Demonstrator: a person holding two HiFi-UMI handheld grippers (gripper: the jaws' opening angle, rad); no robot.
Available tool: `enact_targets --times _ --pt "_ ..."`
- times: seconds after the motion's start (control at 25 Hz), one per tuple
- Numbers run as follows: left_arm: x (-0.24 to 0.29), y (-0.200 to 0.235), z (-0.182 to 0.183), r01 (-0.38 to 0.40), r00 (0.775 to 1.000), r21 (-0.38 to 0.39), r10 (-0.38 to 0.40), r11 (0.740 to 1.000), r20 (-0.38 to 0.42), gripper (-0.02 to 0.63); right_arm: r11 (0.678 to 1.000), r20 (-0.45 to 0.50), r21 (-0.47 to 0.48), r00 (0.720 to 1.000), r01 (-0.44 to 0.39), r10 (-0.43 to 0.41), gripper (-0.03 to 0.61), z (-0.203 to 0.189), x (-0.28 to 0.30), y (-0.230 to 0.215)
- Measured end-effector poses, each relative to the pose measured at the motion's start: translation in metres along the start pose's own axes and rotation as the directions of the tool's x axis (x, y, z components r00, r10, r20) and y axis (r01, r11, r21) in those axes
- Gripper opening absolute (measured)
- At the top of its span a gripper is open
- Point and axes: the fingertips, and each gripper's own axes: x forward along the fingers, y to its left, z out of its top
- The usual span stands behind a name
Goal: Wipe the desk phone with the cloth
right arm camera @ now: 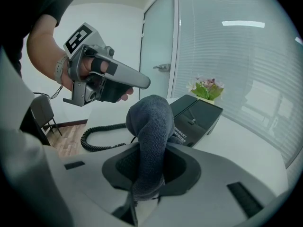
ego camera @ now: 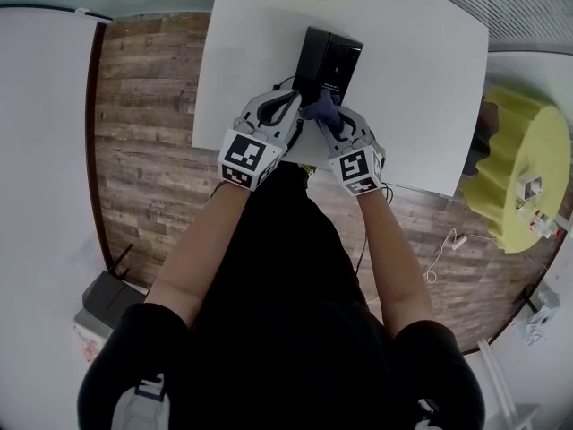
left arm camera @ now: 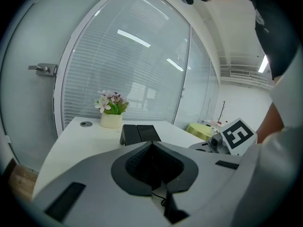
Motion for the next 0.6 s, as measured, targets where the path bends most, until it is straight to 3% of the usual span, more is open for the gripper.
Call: enact_targets --times 0.24,0.6 --pt "-0.005 0.004 0.017 -0.008 1.000 0.016 0.008 1.000 0.013 0.011 0.999 -0.019 0.023 0.999 -0.036 0.036 0.098 0.010 -0.005 -0.001" --pt "-0.005 0.023 0.051 -0.026 0.999 0.040 0.024 0.999 0.046 0.011 0.997 0.062 -0.036 0.996 0.070 -0.067 0.098 0.082 -0.006 -0.052"
